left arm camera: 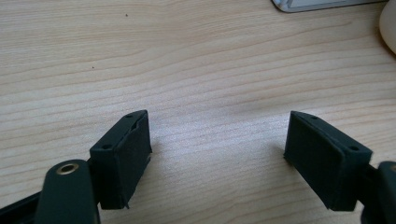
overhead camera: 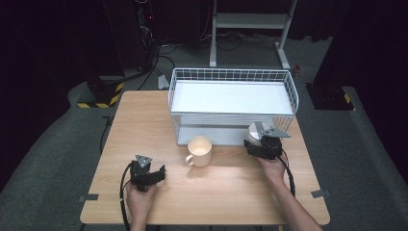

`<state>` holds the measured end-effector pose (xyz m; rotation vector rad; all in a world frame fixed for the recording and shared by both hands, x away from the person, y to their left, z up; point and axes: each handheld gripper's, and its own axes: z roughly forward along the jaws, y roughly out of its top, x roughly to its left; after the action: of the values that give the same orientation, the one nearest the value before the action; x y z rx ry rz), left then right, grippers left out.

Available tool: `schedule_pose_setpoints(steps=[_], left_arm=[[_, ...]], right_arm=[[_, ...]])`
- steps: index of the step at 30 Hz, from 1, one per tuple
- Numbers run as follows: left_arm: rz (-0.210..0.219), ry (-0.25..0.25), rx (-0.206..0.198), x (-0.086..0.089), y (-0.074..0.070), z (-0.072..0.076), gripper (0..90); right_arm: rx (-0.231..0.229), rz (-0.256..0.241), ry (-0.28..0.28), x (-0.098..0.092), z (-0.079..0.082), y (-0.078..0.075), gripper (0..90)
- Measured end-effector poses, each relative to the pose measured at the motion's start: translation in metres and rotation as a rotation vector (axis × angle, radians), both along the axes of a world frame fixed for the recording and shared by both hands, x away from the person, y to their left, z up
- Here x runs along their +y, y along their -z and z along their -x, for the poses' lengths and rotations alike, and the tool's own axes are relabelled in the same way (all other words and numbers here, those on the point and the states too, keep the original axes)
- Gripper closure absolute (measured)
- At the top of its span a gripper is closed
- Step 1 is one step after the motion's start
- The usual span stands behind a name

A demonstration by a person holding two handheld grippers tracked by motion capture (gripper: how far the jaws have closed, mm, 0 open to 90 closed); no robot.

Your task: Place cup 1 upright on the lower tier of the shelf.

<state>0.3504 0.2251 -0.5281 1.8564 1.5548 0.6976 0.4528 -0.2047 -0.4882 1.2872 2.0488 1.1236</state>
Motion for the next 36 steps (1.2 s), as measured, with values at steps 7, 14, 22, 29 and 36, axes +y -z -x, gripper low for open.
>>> schedule_pose_setpoints(steps=[7,14,22,29,36], left_arm=[[0.000,0.000,0.000,0.000,0.000,0.000,22.6],[0.000,0.000,0.000,0.000,0.000,0.000,22.6],[0.001,0.000,0.000,0.000,0.000,0.000,22.6],[-0.002,0.003,0.001,0.000,0.000,0.000,22.7],[-0.001,0.004,0.001,0.000,0.000,0.000,22.7]], right_arm=[[-0.004,0.011,0.022,0.000,-0.006,0.002,18.6],[-0.013,0.047,0.008,0.004,-0.014,0.001,18.6],[-0.042,0.036,0.008,0.004,-0.020,0.005,18.5],[-0.019,0.043,0.019,0.006,-0.030,0.003,18.4],[-0.038,0.039,0.017,0.005,-0.031,0.004,18.2]])
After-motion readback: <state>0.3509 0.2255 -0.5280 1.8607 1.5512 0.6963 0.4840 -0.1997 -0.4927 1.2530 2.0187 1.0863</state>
